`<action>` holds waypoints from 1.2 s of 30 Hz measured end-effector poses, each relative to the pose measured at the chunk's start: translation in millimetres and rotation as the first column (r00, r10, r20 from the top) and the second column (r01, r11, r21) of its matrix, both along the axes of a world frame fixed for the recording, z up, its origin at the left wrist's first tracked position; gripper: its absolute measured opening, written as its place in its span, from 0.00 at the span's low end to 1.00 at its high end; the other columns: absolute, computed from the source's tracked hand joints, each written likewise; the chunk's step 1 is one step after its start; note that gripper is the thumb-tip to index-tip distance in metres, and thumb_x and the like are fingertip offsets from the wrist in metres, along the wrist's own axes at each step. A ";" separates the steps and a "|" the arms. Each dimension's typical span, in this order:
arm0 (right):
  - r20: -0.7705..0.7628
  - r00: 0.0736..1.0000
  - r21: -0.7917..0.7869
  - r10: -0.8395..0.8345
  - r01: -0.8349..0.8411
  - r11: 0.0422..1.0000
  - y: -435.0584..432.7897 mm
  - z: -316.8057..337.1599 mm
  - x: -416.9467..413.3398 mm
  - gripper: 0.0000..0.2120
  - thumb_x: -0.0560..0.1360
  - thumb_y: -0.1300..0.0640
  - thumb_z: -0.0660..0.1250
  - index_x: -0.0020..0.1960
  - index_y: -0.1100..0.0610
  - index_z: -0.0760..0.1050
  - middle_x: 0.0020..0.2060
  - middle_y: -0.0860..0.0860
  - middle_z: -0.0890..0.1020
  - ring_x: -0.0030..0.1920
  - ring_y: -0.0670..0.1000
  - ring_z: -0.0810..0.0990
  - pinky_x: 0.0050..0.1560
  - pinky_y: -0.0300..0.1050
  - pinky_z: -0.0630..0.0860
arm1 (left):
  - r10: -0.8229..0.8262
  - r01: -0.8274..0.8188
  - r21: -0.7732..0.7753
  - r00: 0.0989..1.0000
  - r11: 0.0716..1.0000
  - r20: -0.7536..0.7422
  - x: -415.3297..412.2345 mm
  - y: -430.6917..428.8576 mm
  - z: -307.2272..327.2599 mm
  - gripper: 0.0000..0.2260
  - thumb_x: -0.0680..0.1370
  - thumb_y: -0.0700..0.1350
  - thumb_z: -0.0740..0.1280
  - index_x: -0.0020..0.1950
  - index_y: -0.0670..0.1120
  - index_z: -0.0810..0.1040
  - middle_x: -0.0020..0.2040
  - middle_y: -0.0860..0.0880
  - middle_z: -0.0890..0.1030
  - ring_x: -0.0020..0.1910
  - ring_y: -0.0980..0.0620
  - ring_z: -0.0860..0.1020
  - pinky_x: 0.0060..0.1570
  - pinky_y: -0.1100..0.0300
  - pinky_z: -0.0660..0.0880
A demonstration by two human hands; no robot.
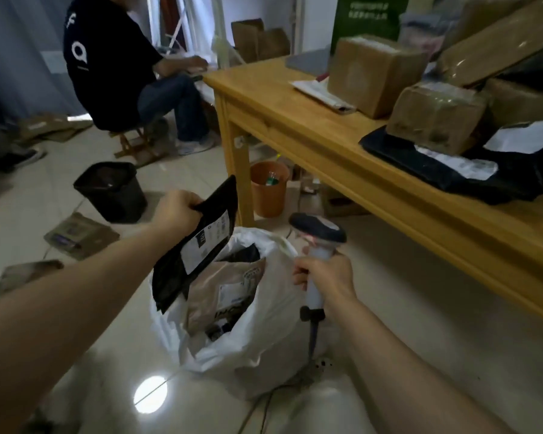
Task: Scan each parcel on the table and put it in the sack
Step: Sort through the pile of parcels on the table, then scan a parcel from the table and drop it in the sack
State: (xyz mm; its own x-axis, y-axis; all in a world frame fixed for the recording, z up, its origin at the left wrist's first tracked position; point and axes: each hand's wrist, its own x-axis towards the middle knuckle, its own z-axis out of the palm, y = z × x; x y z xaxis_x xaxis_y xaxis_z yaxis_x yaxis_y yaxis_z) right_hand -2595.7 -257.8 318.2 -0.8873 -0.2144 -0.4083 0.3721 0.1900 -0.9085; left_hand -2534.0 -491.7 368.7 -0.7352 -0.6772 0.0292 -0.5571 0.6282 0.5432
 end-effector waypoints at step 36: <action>0.261 0.935 -0.064 -0.239 0.264 0.962 -25.9 -130.7 -21.6 0.16 0.67 0.69 0.74 0.41 0.50 0.73 0.41 0.49 0.80 0.43 0.51 0.80 0.56 0.52 0.77 | -0.322 0.264 0.202 0.573 0.943 0.753 -66.5 16.5 -240.3 0.32 0.79 0.43 0.57 0.79 0.59 0.47 0.76 0.50 0.62 0.73 0.45 0.63 0.69 0.48 0.56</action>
State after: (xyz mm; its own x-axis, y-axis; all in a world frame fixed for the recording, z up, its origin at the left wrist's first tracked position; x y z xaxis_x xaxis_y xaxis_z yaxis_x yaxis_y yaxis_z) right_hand -2617.3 -283.7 187.5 -0.7902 -0.0471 -0.6111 0.6124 -0.0232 -0.7902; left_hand -2600.5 -475.2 128.4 -0.6229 -0.3995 -0.6726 -0.5749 0.8169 0.0471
